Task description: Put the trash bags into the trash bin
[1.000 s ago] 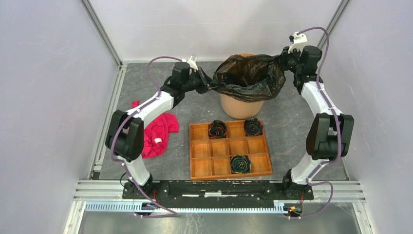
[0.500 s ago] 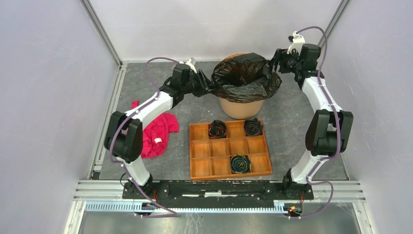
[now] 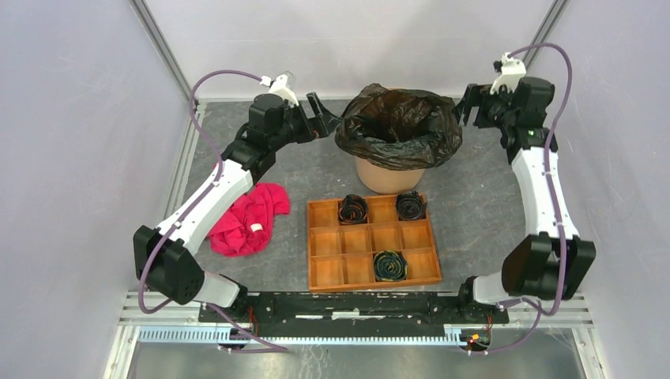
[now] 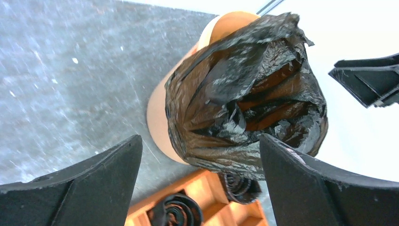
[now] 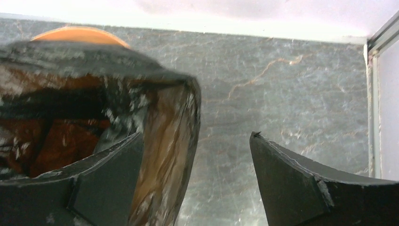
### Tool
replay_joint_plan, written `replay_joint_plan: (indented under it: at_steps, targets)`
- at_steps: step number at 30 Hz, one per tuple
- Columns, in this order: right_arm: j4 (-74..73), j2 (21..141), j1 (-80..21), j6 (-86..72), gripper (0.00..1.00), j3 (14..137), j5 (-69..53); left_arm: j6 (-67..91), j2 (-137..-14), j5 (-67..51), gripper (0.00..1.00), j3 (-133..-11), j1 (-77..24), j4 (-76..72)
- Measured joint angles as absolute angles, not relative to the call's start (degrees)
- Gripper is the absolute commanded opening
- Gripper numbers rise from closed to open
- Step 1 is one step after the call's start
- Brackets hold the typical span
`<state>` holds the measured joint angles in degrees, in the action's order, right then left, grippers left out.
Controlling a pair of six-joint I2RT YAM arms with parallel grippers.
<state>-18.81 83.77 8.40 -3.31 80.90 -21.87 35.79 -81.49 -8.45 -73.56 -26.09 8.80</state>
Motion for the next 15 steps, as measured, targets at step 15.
replay_joint_plan:
  at_steps: [15]
  targets:
    - [-6.0, 66.7, 15.3, -14.5, 0.95, 53.7, -35.1, 6.2, -104.5, -12.1, 1.00, -105.9, -33.3, 13.8]
